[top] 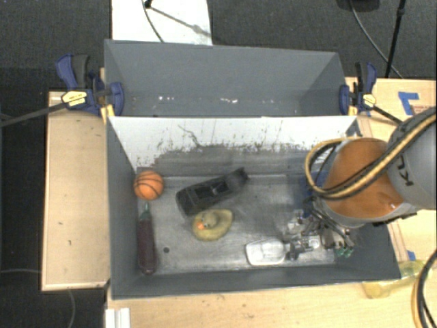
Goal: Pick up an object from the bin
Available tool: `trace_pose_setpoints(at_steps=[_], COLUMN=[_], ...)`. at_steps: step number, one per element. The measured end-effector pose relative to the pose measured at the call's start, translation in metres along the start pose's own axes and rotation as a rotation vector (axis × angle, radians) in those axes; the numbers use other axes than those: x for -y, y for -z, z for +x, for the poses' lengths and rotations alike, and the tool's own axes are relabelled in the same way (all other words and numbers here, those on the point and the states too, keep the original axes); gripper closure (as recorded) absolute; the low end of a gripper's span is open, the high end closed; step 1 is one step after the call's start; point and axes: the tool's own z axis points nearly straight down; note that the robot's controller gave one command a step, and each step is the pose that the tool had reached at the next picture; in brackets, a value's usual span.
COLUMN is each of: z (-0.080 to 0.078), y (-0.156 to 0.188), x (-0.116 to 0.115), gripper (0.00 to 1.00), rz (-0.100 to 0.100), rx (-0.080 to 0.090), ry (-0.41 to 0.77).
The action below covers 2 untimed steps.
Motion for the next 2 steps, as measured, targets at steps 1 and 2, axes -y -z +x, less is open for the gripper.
trace_pose_setpoints(at_steps=[1, 2], z=[-0.011, -0.016], y=[0.05, 0.073], x=[0.011, 0.015], gripper=[1.0, 1.0], rz=[-0.002, -0.001], rx=[-0.011, -0.008], ry=[0.049, 0.078])
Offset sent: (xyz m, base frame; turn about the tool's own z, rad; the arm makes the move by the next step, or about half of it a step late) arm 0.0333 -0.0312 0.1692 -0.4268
